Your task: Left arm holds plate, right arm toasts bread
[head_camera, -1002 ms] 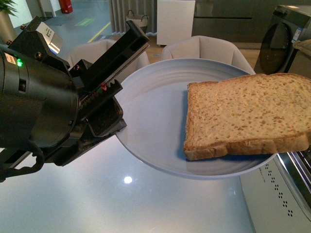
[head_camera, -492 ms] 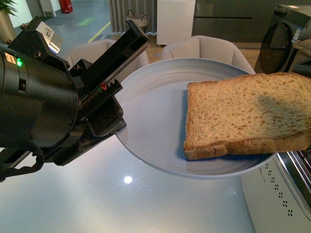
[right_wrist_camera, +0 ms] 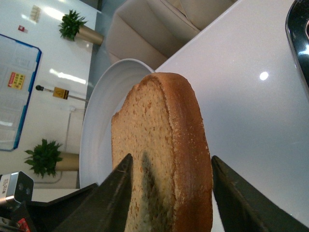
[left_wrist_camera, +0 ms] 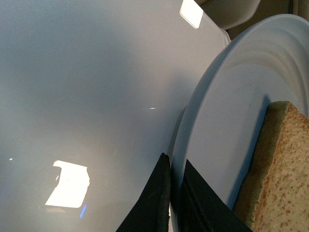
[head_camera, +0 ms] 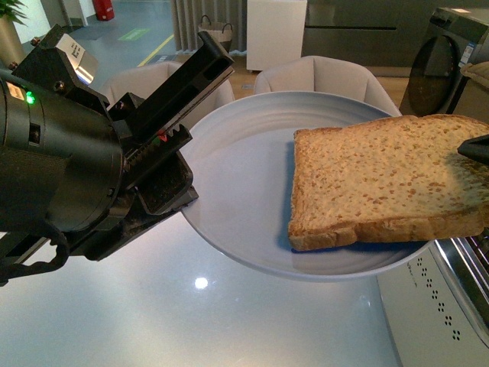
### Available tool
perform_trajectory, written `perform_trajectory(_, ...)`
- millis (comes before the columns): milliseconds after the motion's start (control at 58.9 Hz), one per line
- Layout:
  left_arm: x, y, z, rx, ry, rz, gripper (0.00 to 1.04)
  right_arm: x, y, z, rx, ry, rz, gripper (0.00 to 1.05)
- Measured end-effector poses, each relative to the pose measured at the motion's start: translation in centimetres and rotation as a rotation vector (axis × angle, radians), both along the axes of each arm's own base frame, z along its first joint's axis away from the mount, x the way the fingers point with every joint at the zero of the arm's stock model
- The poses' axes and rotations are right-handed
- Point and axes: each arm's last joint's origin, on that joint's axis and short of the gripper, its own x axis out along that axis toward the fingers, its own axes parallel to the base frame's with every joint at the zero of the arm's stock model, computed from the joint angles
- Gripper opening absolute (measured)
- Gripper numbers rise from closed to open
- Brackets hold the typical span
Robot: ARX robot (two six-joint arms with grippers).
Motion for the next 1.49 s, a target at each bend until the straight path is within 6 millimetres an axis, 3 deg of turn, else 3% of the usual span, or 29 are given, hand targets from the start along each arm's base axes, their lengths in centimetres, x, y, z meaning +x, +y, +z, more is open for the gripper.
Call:
perform_trajectory(187, 0.0, 0.0, 0.0, 0.0, 0.0, 0.0, 0.03, -0.1, -0.1, 0.1, 0.015, 0.005, 0.005, 0.12)
perform_trajectory(289, 0.0, 0.0, 0.0, -0.001, 0.001, -0.002, 0.03, -0.3, -0.3, 0.7, 0.028, -0.005, 0.006, 0.04)
perform_trajectory(475, 0.0, 0.0, 0.0, -0.004, 0.003, 0.0, 0.03, -1.0, -1.1, 2.8, 0.042, -0.056, -0.013, 0.03)
perform_trajectory(628, 0.0, 0.0, 0.0, -0.006, 0.004, 0.002, 0.03, -2.0, -2.4, 6.1, 0.011, -0.155, -0.052, 0.03)
perform_trajectory(832, 0.0, 0.0, 0.0, -0.006, 0.003, 0.002, 0.03, -3.4, -5.0, 10.5, -0.144, -0.311, -0.154, 0.03)
perform_trajectory(934, 0.0, 0.0, 0.0, -0.006, 0.003, 0.002, 0.03, -3.6, -5.8, 11.4, -0.257, -0.347, -0.192, 0.03)
perform_trajectory(1222, 0.0, 0.0, 0.0, -0.006, 0.004, 0.002, 0.03, -1.0, -6.3, 10.3, -0.663, -0.347, -0.2, 0.03)
perform_trajectory(1494, 0.0, 0.0, 0.0, -0.006, 0.004, 0.002, 0.03, 2.0, -5.6, 6.1, -0.977, -0.24, -0.139, 0.03)
